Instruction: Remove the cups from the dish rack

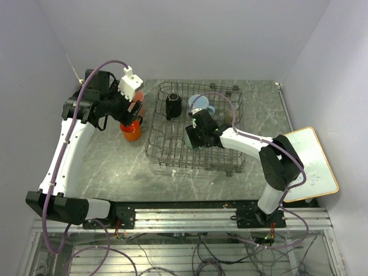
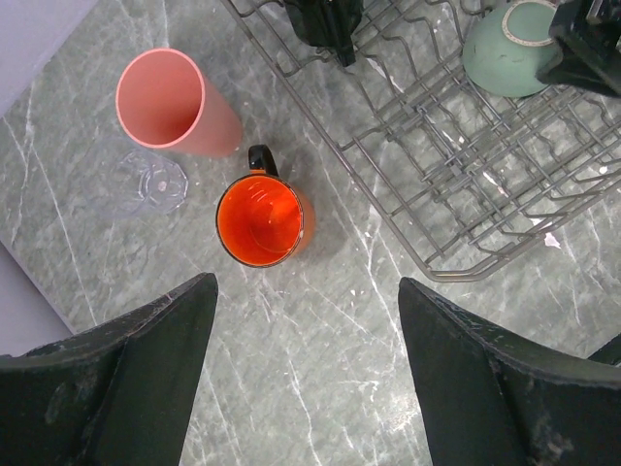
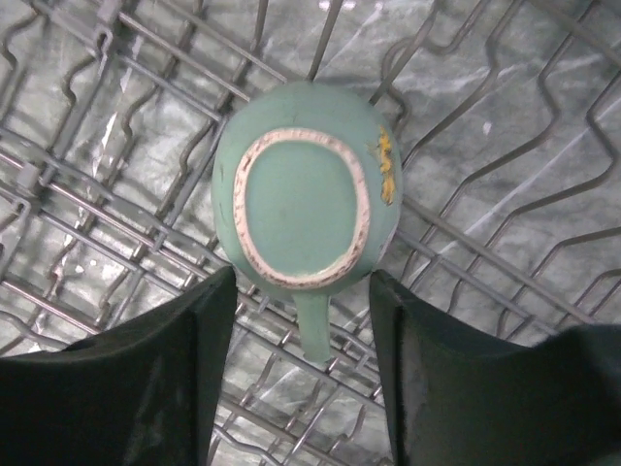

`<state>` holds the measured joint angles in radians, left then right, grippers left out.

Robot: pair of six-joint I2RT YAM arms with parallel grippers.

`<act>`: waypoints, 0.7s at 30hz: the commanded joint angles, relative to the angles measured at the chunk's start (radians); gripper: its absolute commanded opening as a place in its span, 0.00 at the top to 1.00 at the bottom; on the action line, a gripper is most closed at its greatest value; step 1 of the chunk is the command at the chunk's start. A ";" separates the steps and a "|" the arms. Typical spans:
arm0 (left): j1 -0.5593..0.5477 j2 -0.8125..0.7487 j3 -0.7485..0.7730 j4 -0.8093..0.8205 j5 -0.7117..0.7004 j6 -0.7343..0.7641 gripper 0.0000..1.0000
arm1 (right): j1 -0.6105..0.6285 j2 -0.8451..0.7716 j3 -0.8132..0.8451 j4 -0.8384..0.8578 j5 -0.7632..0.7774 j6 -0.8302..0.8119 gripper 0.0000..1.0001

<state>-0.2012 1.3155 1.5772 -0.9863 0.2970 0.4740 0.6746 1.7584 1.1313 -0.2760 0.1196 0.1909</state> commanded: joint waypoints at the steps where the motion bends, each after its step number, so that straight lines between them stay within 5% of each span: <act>1: -0.007 -0.027 0.017 0.003 0.031 -0.026 0.14 | 0.017 0.006 -0.040 -0.057 0.063 0.049 0.39; 8: -0.007 -0.045 -0.001 0.005 0.028 -0.022 0.14 | 0.019 -0.021 -0.029 -0.077 0.115 0.071 0.35; 21: -0.007 -0.063 -0.013 -0.001 0.023 -0.010 0.15 | 0.021 0.037 0.020 -0.063 0.040 0.025 0.56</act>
<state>-0.2012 1.2758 1.5753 -0.9863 0.3000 0.4637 0.6922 1.7702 1.1160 -0.3428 0.1741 0.2310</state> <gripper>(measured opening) 0.857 0.461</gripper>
